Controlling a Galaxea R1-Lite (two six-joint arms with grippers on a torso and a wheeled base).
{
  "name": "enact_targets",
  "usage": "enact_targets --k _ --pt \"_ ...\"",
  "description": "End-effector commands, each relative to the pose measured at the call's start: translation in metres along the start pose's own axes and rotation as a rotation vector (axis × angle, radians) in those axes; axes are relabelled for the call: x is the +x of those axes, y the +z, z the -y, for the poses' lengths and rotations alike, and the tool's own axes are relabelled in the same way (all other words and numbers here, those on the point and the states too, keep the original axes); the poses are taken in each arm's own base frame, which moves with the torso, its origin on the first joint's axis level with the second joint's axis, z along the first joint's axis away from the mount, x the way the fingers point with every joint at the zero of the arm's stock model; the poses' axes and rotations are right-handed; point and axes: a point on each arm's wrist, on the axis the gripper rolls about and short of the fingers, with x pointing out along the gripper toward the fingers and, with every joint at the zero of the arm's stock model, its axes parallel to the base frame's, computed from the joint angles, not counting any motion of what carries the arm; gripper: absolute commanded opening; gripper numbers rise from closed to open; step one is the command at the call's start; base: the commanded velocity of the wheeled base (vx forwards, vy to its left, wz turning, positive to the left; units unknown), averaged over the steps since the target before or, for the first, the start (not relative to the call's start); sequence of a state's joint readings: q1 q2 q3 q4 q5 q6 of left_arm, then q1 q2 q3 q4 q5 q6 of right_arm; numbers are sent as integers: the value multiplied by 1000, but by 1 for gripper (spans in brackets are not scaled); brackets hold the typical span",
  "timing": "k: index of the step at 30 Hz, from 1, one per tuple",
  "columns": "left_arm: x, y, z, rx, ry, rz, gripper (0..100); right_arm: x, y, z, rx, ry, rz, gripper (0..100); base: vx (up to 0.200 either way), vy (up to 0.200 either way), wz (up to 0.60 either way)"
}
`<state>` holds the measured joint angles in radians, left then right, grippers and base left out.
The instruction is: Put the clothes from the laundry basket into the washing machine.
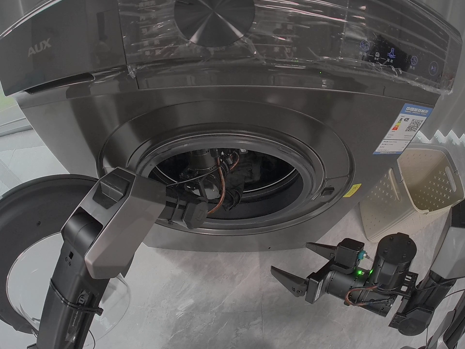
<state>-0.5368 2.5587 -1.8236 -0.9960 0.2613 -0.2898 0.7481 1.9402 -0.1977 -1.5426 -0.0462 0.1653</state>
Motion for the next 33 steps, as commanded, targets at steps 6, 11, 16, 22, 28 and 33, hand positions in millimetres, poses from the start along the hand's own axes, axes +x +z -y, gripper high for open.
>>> enact_targets --k 6,11,16,22,28,33 --pt "-39 -11 -11 77 -12 -308 100 1 -1 -2 0 9 -2 100 0 0 0" --pt "-48 -24 -14 90 -12 -381 100 1 -1 -4 1 13 -1 100 0 0 0" --pt "-50 -48 -25 119 5 -428 0 1 -1 -4 5 17 -2 100 0 0 0" --pt "-45 -61 -28 143 -4 -437 0 2 0 -8 3 28 2 100 0 0 0" --pt "-19 -46 -20 100 -4 -311 0 3 2 -9 5 33 17 100 0 0 0" --pt "8 -17 -17 44 37 -124 0 5 4 -8 6 29 24 100 0 0 0"
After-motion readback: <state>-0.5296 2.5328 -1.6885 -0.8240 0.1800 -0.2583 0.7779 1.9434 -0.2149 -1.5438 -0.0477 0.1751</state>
